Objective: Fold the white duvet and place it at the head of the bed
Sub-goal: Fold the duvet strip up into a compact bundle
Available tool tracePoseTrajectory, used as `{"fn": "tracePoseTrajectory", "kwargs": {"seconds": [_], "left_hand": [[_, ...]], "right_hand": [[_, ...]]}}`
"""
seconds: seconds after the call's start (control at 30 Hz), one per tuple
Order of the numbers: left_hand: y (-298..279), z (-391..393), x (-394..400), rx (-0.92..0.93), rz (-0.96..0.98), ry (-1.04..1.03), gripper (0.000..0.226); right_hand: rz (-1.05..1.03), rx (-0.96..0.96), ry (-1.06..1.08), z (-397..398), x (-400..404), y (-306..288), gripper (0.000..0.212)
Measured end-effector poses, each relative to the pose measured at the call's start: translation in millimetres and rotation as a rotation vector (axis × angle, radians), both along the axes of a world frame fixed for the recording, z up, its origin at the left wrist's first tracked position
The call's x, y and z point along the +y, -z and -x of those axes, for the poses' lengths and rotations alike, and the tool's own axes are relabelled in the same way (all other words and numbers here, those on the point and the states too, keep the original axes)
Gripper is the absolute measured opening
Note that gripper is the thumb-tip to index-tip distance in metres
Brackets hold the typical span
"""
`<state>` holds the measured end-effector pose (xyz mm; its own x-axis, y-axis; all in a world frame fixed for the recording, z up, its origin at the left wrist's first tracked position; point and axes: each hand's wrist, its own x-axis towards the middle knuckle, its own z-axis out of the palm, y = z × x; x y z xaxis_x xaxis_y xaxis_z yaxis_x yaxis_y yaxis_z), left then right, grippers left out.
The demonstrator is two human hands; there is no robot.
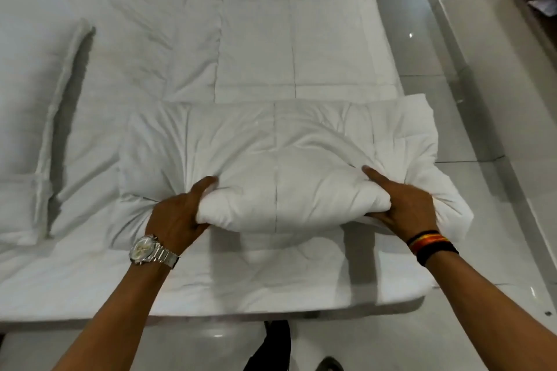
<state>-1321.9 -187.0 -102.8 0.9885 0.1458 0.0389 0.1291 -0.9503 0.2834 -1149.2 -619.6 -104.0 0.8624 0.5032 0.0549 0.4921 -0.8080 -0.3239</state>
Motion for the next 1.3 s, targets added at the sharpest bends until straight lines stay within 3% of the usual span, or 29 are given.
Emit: {"fn": "tracePoseTrajectory", "kwargs": {"seconds": [0.07, 0.23, 0.4, 0.47, 0.57, 0.67, 0.77, 0.93, 1.03, 1.13, 1.2, 1.3], "left_hand": [[-36.2, 7.9, -5.3, -0.057, -0.013, 0.06, 0.085], [-119.9, 43.0, -29.6, -0.08, 0.017, 0.102, 0.105], [-188.0, 101.5, -72.3, -0.082, -0.021, 0.029, 0.099], [-200.9, 133.2, -86.6, -0.022, 0.024, -0.013, 0.088], [-204.9, 166.5, -91.4, 0.038, 0.101, -0.043, 0.075], [-203.0, 152.6, -77.9, 0.121, 0.151, -0.079, 0.083], [-196.6, 97.2, -58.0, 0.138, 0.153, -0.128, 0.086], [-182.1, -35.7, -13.0, 0.081, 0.074, -0.232, 0.084], [-174.6, -89.3, -0.9, 0.008, 0.111, -0.289, 0.078], [-130.9, -80.2, -29.7, -0.158, 0.084, -0.21, 0.083], [-89.2, -44.9, -71.4, -0.097, 0.076, -0.1, 0.091], [-24.7, -11.3, -110.8, 0.074, 0.026, 0.113, 0.123]], "right_hand": [[-0.003, -0.027, -0.027, 12.6, -7.4, -26.6, 0.096], [-0.034, -0.13, -0.031, 47.4, -30.7, -100.3, 0.094], [0.034, 0.053, -0.046, 97.2, -67.7, -160.2, 0.103], [0.024, 0.127, -0.08, 119.3, -88.0, -174.2, 0.094], [-0.051, 0.24, -0.103, 140.4, -106.1, -192.2, 0.062], [-0.066, 0.346, -0.086, 127.3, -95.3, -203.9, 0.054], [-0.019, 0.384, -0.046, 76.9, -65.6, -199.2, 0.078], [0.095, 0.299, 0.071, -35.7, -7.5, -187.3, 0.099], [0.046, 0.186, 0.151, -76.5, 19.9, -177.3, 0.105], [0.015, -0.025, 0.127, -55.4, 34.7, -130.3, 0.106], [0.081, -0.054, 0.076, -12.0, 36.8, -85.2, 0.107], [0.224, 0.061, 0.041, 25.5, 36.7, -21.4, 0.116]]}}
